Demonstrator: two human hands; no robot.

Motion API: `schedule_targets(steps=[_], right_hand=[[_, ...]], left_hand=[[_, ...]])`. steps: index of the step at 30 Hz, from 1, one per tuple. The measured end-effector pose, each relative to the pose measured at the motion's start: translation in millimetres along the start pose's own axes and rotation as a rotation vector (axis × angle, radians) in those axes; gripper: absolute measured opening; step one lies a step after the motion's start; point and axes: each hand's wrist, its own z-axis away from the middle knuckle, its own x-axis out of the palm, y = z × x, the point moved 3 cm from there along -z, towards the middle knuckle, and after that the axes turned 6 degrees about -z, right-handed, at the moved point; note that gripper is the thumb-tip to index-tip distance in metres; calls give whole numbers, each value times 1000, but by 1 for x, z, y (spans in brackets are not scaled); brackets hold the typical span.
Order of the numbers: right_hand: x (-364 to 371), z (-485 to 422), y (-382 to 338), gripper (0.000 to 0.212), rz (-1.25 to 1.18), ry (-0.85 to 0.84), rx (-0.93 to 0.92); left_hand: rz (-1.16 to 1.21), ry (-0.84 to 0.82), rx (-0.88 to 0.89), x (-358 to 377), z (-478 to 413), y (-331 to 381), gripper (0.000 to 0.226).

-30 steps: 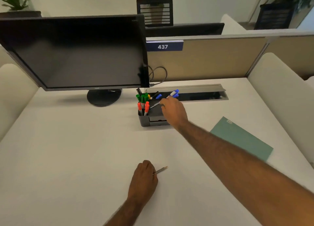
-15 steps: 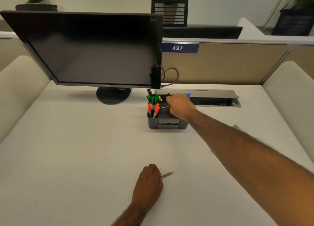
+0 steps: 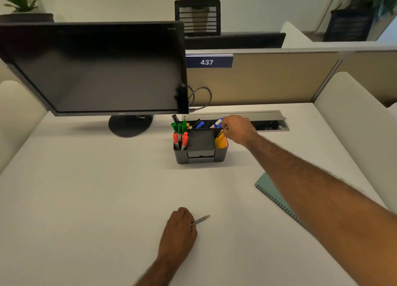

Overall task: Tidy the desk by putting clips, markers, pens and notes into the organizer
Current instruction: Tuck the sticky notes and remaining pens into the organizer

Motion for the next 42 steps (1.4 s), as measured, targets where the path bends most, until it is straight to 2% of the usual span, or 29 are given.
schedule_targets(steps=[3,6,10,13,16,18,21,26,29,31,33,35,38,42], right_hand=[[8,7,5,11,-151,31,63],[10,20,14,13,-259,154,144],[22,73,9,9,-449,238,147],[47,131,-4,1,-580,50,103],[70,182,-18,26,-646,-250,73],[78,200,-22,25,-703,-307,90],[76,207,-22,12,-782,-248,134],[57,194,-19,10,-788,-131,157],[35,171,-15,10,-763,-17,165],[16,151,-9,10,-728,102,168],[-5,130,-5,10,-687,250,169],[-20,111,-2,6,-653,355,177],[-27,86,-2,4,-566,386,215],[-15,59,-7,6,-514,283,228]], left_hand=[[-3,-15,2,-1,1,-1,10],[9,-20,-11,-2,4,0,8],[142,37,-70,-4,5,-2,3],[241,41,-75,-7,-3,-1,3],[283,58,-52,-9,-15,2,8],[314,52,-41,-9,-23,6,10],[341,52,20,-9,-37,14,10],[354,109,73,-8,-62,26,9],[311,147,4,-4,-74,26,48],[186,87,-43,6,-75,19,68],[49,12,-46,22,-65,6,77],[-64,-5,-21,35,-53,-7,76],[-109,5,-13,42,-49,-14,73],[-109,16,-2,42,-51,-13,72]])
